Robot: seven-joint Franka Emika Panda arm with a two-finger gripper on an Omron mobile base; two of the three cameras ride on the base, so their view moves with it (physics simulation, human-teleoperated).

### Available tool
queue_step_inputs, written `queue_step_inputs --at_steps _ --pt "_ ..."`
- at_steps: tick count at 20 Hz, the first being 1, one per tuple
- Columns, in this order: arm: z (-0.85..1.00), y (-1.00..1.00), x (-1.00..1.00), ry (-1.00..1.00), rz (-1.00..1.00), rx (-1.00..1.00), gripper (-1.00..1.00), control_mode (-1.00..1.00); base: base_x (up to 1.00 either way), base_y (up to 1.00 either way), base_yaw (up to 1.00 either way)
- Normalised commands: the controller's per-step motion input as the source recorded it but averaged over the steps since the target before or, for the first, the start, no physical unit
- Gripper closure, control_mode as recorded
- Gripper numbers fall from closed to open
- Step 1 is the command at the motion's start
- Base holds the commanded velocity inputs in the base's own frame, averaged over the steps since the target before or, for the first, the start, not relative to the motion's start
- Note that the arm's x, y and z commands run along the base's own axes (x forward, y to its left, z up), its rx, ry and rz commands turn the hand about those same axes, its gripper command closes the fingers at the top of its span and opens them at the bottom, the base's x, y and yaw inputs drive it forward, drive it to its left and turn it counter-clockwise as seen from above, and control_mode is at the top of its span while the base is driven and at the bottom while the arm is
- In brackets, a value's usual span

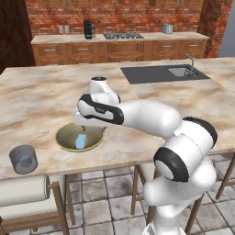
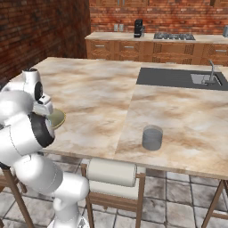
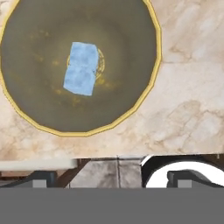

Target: There are four ice cubes in the ice bowl. Place two ice cubes in each glass of water.

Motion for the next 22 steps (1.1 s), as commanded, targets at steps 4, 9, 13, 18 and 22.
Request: queue_step_inputs --at_steps 4,9,13,18,22 --pt "-0.38 0.14 0.32 0.00 0.00 -0.04 -1.00 -1.00 0.00 0.00 0.00" --pt "-0.35 0.10 0.29 0.00 -0.01 -0.01 -1.00 -1.00 0.00 0.00 0.00" --pt "-0.28 0.13 0.25 0.00 -0.02 0.00 -1.00 -1.00 0.00 0.00 0.00" --pt "-0.29 0.07 0.23 0.00 -0.01 0.00 -1.00 -1.00 0.00 0.00 0.00" --pt "-0.29 0.14 0.29 0.00 -0.02 0.00 -1.00 -1.00 0.00 0.00 0.00"
